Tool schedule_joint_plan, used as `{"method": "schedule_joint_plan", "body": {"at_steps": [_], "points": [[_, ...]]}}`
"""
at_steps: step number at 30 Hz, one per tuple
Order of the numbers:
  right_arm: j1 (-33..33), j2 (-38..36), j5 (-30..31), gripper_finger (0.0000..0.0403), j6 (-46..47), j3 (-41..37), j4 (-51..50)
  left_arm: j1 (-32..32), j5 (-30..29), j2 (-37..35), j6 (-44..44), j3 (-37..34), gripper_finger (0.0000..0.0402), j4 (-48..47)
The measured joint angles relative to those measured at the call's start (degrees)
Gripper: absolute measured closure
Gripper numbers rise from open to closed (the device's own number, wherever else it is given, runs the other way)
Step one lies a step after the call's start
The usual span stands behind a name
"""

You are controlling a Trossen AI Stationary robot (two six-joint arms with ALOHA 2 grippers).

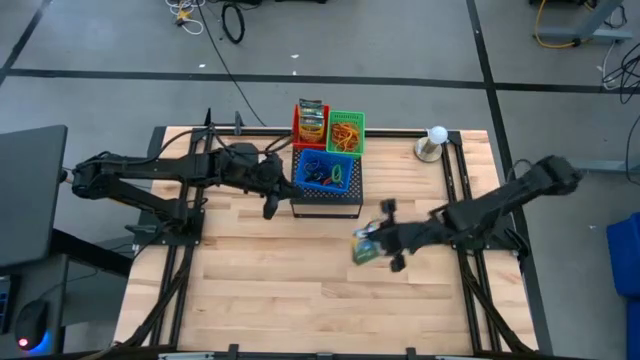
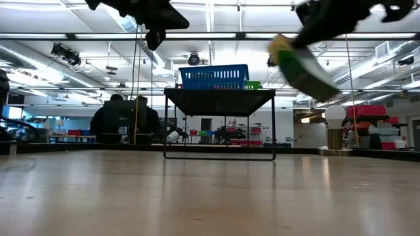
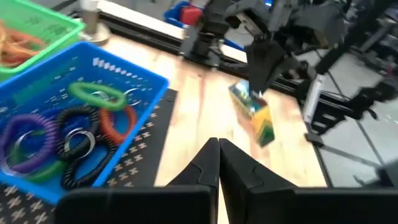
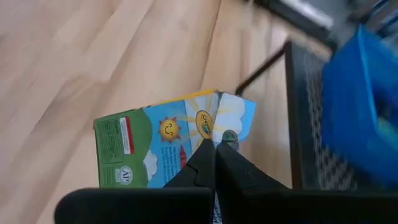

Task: Pick & Place Office Desk Supplies
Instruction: Put the yellow crayon box into the red bin on the shelf

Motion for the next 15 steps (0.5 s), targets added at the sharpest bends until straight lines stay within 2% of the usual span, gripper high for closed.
{"method": "schedule_joint_plan", "body": {"at_steps": [5,15], "points": [[2.0,13.2,6.8,0.0398,-10.3,6.2,9.2,-1.3,0.6,0.0,3.3,0.0,0.0394,0.1],[1.9,32.0,9.7,0.0396,-38.7,7.1,38.9,-1.5,0.4,0.0,4.0,0.0,0.0394,-0.2]]}}
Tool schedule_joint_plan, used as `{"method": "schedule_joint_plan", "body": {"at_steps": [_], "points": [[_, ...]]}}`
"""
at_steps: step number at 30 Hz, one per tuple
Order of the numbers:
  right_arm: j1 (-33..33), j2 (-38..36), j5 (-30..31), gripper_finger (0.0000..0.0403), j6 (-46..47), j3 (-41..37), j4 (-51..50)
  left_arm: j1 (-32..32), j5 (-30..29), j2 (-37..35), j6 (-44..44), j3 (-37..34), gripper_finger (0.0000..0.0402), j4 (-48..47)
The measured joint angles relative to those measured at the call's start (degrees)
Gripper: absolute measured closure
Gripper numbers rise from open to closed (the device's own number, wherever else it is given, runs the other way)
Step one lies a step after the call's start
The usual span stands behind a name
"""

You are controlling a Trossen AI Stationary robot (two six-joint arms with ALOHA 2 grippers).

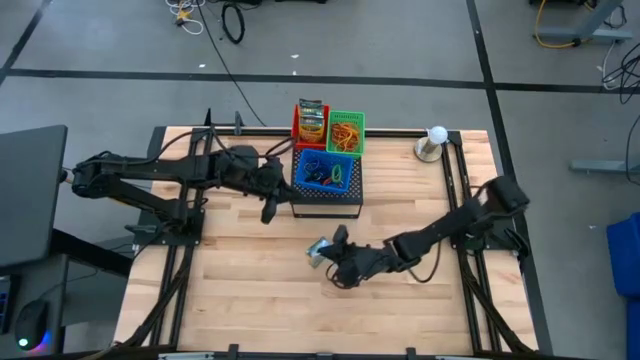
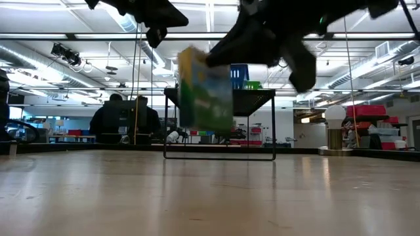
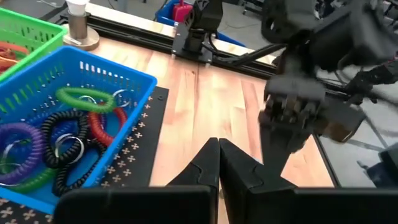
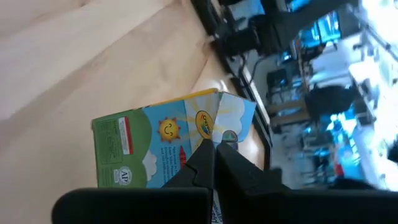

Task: Pick & Place Office Desk Supplies
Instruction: Put the yellow crayon box into the red bin on the shelf

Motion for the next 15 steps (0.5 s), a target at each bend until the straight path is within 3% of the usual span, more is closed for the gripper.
{"method": "schedule_joint_plan", "body": {"at_steps": [7,15], "points": [[0.0,7.4,-1.3,0.0394,-5.7,0.0,9.1,0.0,0.0,0.0,-1.0,0.0,0.0394,-1.1],[0.1,7.8,-2.7,0.0386,-5.5,0.0,5.8,-0.1,0.0,0.0,-1.7,0.0,0.0394,-3.4]]}}
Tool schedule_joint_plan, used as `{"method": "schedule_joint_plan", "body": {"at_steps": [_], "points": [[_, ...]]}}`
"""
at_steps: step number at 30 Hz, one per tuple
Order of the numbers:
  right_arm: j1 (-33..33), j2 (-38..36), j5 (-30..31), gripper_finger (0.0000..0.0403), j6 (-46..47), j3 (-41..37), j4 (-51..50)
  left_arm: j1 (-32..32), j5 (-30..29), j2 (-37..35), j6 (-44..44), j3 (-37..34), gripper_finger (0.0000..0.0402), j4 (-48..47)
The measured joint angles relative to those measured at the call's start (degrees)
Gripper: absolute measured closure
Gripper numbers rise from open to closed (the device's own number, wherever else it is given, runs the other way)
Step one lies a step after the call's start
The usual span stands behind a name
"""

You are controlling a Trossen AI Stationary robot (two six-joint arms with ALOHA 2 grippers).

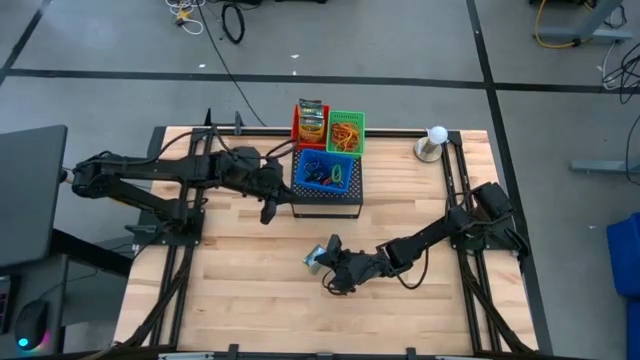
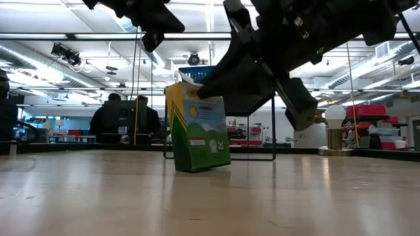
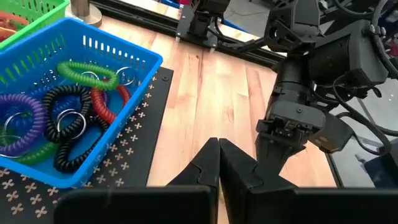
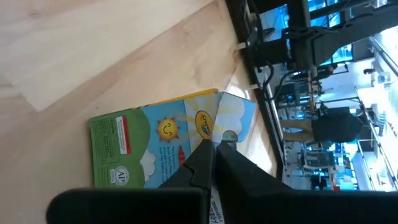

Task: Pick & Place Office Desk Supplies
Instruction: Put the yellow crayon box into the red bin on the shelf

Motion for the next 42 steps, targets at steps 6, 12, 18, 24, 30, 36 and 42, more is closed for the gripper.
{"method": "schedule_joint_plan", "body": {"at_steps": [6,12,18,24,30,36,42], "points": [[0.0,0.0,0.2,0.0329,2.8,0.0,-0.5,0.0,0.0,0.0,0.1,0.0,0.0394,-0.1],[0.9,0.0,1.8,0.0268,5.6,0.0,-0.6,0.0,0.2,0.0,0.6,0.0,0.0394,-0.5],[3.2,-2.0,7.4,0.0232,9.0,0.0,-0.6,-0.7,0.0,0.0,1.2,0.0,0.0394,-5.3],[5.1,-5.6,13.4,0.0232,14.9,0.0,-1.0,-7.7,-5.8,0.0,0.3,-2.6,0.0394,-3.9],[5.5,-13.0,12.2,0.0303,52.3,0.0,-17.4,-16.8,-10.5,1.6,-7.0,-15.5,0.0394,14.7],[4.1,-12.9,-5.8,0.0392,84.8,0.1,-21.1,-22.2,-16.2,8.5,-9.4,-22.5,0.0394,29.1],[0.5,-9.6,-6.5,0.0397,93.4,0.0,-21.5,-25.3,-19.9,18.9,-12.2,-22.5,0.0394,35.4]]}}
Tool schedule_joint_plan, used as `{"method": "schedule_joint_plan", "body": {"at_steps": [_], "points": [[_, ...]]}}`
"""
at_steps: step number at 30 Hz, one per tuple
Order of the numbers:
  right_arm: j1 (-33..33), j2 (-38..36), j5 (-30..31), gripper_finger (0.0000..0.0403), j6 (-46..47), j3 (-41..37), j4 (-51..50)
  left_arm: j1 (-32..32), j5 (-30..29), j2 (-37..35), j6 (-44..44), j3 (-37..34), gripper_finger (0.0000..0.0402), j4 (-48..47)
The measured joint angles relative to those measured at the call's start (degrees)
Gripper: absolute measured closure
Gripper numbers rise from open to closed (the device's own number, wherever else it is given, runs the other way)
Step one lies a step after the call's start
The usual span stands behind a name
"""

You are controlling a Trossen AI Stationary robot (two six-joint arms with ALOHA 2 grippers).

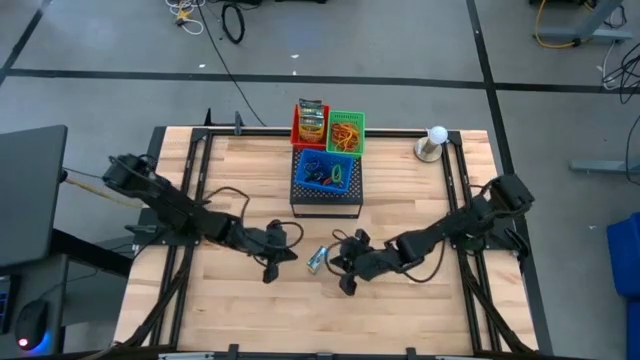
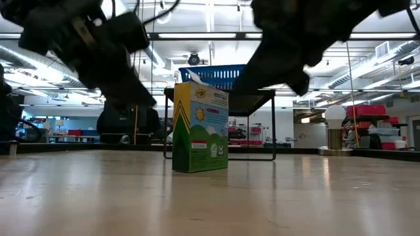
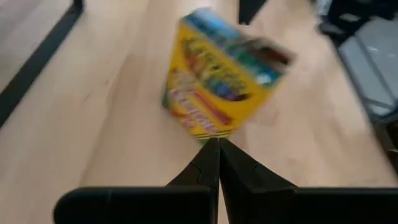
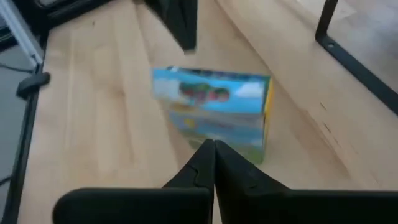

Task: Pick & Place Office Desk Supplies
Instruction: Put the yellow crayon box into the red bin on the shelf

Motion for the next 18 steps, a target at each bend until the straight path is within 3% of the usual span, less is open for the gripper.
{"method": "schedule_joint_plan", "body": {"at_steps": [7,18], "points": [[-4.5,4.0,-6.3,0.0398,-0.1,0.0,2.2,-0.2,-1.9,7.5,-2.9,0.0,0.0394,12.9],[-7.5,4.7,-2.6,0.0397,0.9,0.0,3.5,-1.2,0.0,10.7,-2.9,3.8,0.0394,13.6]]}}
